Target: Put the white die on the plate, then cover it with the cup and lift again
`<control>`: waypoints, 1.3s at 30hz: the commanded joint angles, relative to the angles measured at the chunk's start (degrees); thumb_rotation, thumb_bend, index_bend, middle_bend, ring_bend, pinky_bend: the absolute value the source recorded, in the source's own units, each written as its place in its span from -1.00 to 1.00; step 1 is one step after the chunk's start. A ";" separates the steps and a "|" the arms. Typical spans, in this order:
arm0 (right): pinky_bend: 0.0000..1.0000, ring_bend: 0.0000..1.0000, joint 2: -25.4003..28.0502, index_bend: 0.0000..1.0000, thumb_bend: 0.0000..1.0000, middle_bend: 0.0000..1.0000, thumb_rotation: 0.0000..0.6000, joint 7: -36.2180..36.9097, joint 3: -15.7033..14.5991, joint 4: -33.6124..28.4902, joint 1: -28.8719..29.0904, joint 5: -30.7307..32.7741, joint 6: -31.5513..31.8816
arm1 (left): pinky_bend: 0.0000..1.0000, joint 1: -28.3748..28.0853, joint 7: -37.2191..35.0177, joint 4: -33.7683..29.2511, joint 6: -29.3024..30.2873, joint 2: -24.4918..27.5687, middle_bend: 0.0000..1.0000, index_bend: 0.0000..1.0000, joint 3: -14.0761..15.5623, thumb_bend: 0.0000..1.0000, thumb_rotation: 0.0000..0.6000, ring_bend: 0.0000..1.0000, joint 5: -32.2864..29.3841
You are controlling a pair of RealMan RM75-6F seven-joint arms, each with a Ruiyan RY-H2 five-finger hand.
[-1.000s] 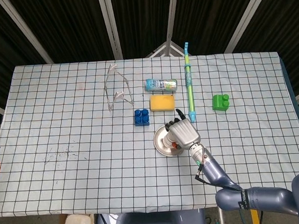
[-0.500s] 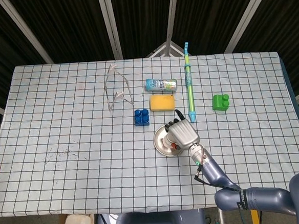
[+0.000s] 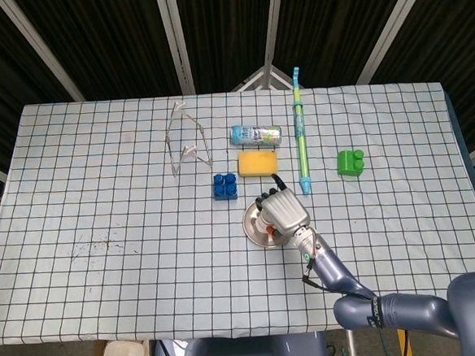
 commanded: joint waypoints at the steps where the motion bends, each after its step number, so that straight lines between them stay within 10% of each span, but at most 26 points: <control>1: -1.00 -0.30 -1.10 0.07 -0.35 0.14 1.00 0.36 0.24 2.23 0.27 -0.97 0.36 | -0.76 0.05 -0.07 0.00 0.14 0.02 -1.00 -0.35 -0.02 0.39 1.00 -1.00 0.05; 25: -1.00 -0.30 6.97 0.07 -0.35 0.14 1.00 2.64 -2.50 -5.75 -4.42 -3.10 1.84 | -0.76 -0.23 1.63 -0.39 -0.07 -0.54 -1.00 -0.34 0.26 0.39 1.00 -1.00 0.23; 39: -1.00 -0.30 2.14 0.07 -0.35 0.14 1.00 5.18 0.67 -3.26 -0.59 -1.70 -3.49 | -0.76 -0.11 0.41 -0.23 -0.16 -0.09 -1.00 -0.34 0.10 0.39 1.00 -1.00 0.03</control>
